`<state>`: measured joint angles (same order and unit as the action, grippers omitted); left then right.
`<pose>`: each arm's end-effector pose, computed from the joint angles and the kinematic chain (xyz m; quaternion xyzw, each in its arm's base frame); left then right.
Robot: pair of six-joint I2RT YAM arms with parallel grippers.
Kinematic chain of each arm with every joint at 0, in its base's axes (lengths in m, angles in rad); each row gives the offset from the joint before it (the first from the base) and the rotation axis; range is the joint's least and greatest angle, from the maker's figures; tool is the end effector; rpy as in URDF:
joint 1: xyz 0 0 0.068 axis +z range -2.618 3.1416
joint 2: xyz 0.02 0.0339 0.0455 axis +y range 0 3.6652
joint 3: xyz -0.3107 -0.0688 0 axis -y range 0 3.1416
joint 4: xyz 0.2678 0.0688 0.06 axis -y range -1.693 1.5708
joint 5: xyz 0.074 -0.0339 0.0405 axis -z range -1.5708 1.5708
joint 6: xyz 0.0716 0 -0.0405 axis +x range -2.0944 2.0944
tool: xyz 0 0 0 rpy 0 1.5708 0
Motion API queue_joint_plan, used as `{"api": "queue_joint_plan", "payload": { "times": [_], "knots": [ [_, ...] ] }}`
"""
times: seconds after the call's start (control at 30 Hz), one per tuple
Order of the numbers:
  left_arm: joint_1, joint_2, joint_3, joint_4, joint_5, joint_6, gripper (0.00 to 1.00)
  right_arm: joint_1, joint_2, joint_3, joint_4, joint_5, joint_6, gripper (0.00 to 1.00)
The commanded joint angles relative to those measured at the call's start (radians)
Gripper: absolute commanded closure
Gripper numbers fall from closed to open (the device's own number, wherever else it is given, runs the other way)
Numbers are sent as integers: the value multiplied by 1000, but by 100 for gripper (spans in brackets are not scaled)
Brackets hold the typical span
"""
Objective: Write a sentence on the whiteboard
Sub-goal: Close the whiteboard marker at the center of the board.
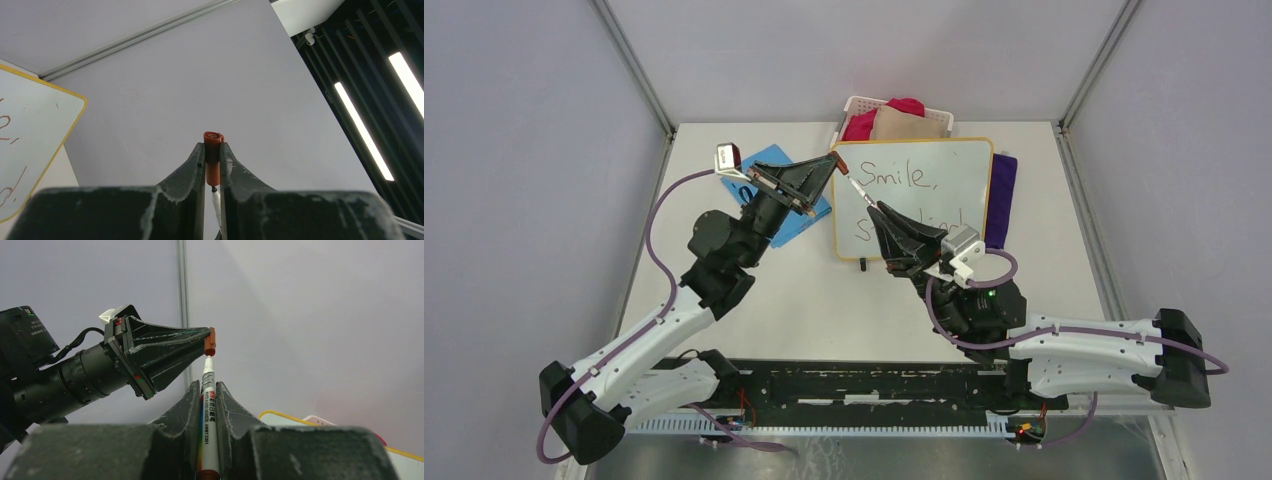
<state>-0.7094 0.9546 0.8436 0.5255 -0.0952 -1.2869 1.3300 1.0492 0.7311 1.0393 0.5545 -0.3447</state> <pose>0.1912 -0.1552 0.4555 -0.1936 0.5119 -0.6890 0.4751 0.0938 0.2237 0.4452 -0.1275 0.4506 0.3151 0.8255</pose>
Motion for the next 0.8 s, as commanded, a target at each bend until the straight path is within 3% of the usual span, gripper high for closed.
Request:
{"api": "queue_joint_plan", "payload": {
  "times": [0.0, 0.77],
  "knots": [
    [-7, -20, 2, 29, 8, -39, 98, 4, 3, 40, 60, 15, -5, 100],
    [-22, -20, -6, 28, 17, -27, 98, 5, 12, 42, 76, 34, -20, 100]
  ]
}}
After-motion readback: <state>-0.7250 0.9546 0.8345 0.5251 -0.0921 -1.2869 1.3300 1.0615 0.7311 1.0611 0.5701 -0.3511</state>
